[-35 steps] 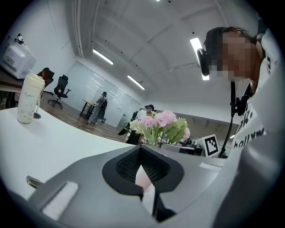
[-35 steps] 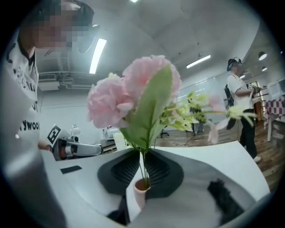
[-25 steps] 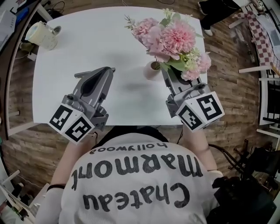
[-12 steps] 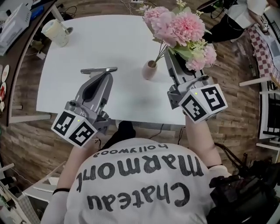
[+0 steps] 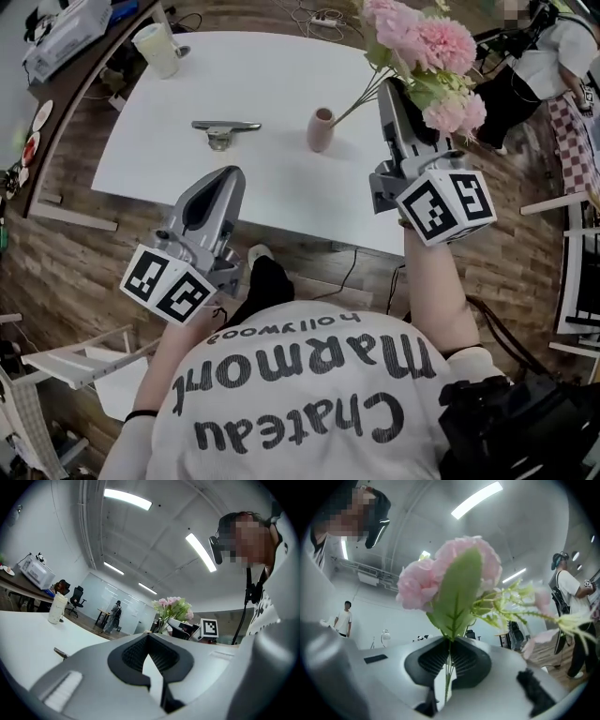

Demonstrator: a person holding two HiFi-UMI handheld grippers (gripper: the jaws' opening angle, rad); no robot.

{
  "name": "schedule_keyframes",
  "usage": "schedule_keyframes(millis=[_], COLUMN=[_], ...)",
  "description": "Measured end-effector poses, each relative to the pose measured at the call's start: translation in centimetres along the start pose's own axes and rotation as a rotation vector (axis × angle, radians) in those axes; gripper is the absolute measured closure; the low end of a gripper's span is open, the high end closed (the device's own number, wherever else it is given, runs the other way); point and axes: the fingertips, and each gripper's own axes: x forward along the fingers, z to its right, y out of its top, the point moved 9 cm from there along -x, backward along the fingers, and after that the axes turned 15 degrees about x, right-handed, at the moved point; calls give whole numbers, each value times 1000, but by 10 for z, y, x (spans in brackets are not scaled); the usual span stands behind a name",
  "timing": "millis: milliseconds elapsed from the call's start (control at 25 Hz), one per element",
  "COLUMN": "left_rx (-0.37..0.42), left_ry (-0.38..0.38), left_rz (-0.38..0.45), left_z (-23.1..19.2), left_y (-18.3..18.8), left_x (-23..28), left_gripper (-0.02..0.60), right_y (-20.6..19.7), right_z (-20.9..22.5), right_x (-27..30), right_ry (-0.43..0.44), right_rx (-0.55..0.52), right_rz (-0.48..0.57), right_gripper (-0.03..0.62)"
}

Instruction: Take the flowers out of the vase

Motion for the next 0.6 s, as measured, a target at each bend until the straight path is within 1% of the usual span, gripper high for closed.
schedule_keyframes(millis=[160, 320, 520, 600], left_rx=[15, 18, 1, -6], left_ry=[31, 51, 58, 46], left_rz=[16, 36, 19, 14], left_z=[39, 75, 102, 106], left_y=[-5, -16, -19, -14], left_x=[-25, -55, -72, -75], left_gripper=[577, 577, 577, 577], right_y=[6, 2, -7, -6], right_z=[-10, -31, -46, -51], right_x=[-42, -86, -121, -129], right_ry=[41, 81, 85, 77], right_rx=[25, -5, 24, 42], right_rz=[7, -16, -52, -67], right_gripper=[571, 571, 571, 571])
